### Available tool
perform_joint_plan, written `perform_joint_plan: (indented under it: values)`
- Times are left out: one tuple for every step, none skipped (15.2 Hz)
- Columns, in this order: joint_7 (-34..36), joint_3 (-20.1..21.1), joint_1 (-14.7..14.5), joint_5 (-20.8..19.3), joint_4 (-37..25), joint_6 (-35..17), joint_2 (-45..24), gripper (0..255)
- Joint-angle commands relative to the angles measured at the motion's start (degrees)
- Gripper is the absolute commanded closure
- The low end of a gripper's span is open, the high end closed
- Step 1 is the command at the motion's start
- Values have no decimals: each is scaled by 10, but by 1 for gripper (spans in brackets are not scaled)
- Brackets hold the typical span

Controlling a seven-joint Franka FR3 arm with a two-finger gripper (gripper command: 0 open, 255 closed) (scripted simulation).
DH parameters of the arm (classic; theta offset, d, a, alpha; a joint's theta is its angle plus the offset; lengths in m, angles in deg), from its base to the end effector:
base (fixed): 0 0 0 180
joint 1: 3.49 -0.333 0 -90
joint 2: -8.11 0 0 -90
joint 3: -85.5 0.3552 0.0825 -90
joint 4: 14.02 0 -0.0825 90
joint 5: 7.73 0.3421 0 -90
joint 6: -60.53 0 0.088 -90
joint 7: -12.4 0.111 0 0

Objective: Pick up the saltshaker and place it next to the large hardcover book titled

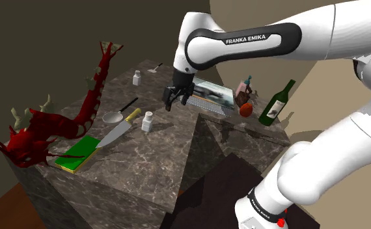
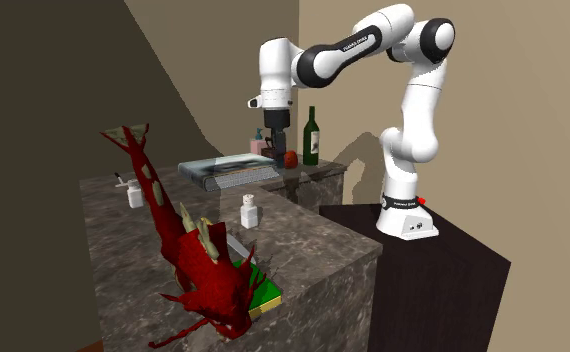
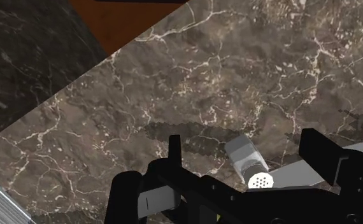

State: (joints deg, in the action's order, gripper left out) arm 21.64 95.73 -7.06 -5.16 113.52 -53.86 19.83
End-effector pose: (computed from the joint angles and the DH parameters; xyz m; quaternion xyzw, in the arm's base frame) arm 0.4239 0.1120 0.5081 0.9995 0.0282 -0.0141 0.0005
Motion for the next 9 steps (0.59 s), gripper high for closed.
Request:
perform_joint_plan:
  values:
    - [13, 9, -3, -5, -24, -23, -41, 0]
    - [19, 12, -5, -9, -37, -33, -61, 0]
    - [25, 15, -6, -13, -51, -42, -82, 0]
    - [31, 18, -8, -17, -66, -50, -102, 0]
    - [37, 21, -10, -22, -82, -58, -123, 0]
    - [44, 23, -13, -27, -98, -65, -144, 0]
    - [50, 25, -15, -33, -115, -71, -165, 0]
    - [52, 25, -16, -34, -121, -73, -171, 0]
    - [52, 25, -17, -35, -116, -80, -175, 0]
